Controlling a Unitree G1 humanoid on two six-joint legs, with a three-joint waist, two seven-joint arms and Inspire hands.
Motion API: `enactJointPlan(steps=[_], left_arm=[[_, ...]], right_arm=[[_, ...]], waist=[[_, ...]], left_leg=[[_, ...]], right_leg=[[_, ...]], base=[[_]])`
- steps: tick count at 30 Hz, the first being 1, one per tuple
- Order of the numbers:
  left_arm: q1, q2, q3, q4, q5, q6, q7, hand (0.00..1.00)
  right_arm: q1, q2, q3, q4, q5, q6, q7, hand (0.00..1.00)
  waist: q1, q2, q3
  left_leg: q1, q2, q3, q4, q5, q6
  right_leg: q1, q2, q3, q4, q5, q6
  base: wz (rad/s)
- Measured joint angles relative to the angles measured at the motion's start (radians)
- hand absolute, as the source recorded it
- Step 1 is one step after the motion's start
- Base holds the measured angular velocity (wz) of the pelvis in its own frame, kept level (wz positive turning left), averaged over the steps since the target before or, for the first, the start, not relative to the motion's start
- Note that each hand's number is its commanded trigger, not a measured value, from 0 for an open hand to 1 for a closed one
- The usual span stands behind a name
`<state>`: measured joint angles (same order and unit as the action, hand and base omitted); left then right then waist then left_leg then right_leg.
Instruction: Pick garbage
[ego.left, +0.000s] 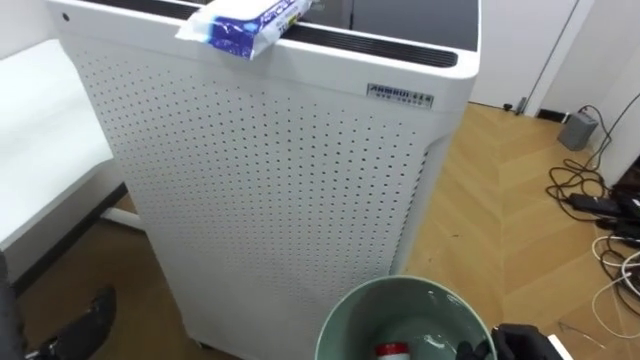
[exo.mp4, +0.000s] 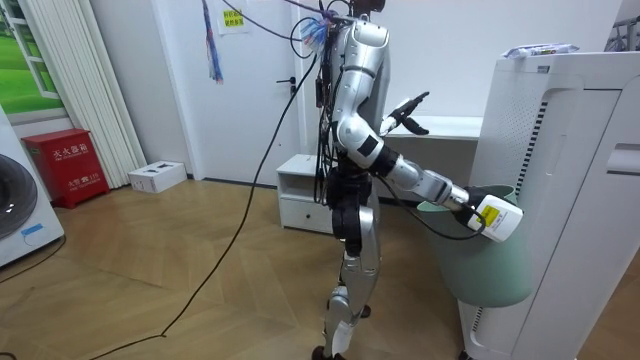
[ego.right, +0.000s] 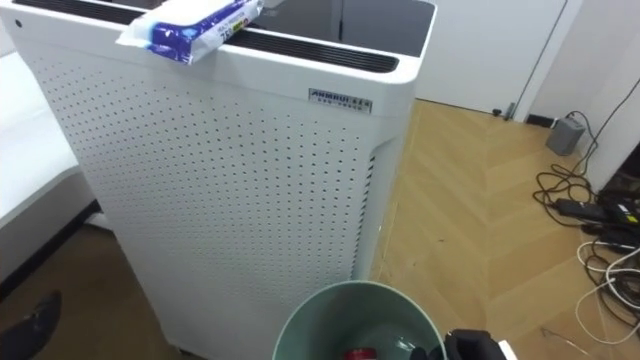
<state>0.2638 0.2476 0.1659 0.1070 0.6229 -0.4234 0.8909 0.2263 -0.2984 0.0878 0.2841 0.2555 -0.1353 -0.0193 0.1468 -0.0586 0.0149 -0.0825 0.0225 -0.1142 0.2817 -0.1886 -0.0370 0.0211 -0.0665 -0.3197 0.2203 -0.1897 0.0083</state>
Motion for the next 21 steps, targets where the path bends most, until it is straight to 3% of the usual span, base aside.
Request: enactJointPlan(steps=[9,14,21], left_arm=[[-0.011,0.0,0.028,-0.052,0.089,-0.02,0.019,0.0],[-0.026,0.0,0.025,-0.071,0.092,-0.018,0.02,0.0],[-0.08,0.013,0.025,-0.107,0.116,-0.019,0.018,0.0]], right_arm=[[0.0,0.0,-0.002,0.0,0.0,0.0,0.0,1.0],[0.0,-0.002,-0.003,0.0,-0.002,0.0,0.003,1.0],[0.0,-0.006,-0.007,0.0,-0.021,0.0,0.017,1.0]], waist=[[0.0,0.003,0.0015],[-0.005,0.019,0.0051],[-0.007,0.036,0.0024]], left_leg=[[-0.006,-0.002,-0.004,0.009,-0.001,0.001],[-0.008,-0.002,-0.005,0.009,-0.001,0.001],[-0.008,-0.003,-0.006,0.008,-0.001,0.001]], right_leg=[[-0.001,0.0,0.003,0.001,0.0,0.0],[-0.002,0.0,0.003,0.0,0.0,0.001],[-0.002,0.0,0.005,0.0,0.0,0.001]], base=[[0.0],[0.0],[0.0]])
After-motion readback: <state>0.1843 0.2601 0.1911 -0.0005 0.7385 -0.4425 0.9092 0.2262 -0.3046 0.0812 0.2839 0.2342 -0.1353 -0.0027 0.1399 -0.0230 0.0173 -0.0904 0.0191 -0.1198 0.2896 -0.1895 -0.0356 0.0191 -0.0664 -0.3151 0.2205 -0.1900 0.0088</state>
